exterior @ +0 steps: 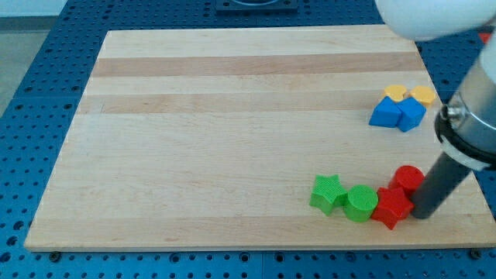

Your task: Move the red blocks upwards

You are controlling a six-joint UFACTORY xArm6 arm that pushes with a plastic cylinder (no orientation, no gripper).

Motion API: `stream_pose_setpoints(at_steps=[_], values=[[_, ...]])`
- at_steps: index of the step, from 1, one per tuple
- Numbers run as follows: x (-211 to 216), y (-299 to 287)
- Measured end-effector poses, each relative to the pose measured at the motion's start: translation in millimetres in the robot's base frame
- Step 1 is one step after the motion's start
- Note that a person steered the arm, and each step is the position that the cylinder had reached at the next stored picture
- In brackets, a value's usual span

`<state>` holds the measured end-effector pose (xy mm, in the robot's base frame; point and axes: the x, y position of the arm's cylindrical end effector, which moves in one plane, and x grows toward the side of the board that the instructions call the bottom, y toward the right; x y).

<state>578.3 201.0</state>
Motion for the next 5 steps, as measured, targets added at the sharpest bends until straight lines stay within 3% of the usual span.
stream_pose_setpoints(at_steps=[3, 5], values=[[-13.3, -11.4], [15.4, 79.6]])
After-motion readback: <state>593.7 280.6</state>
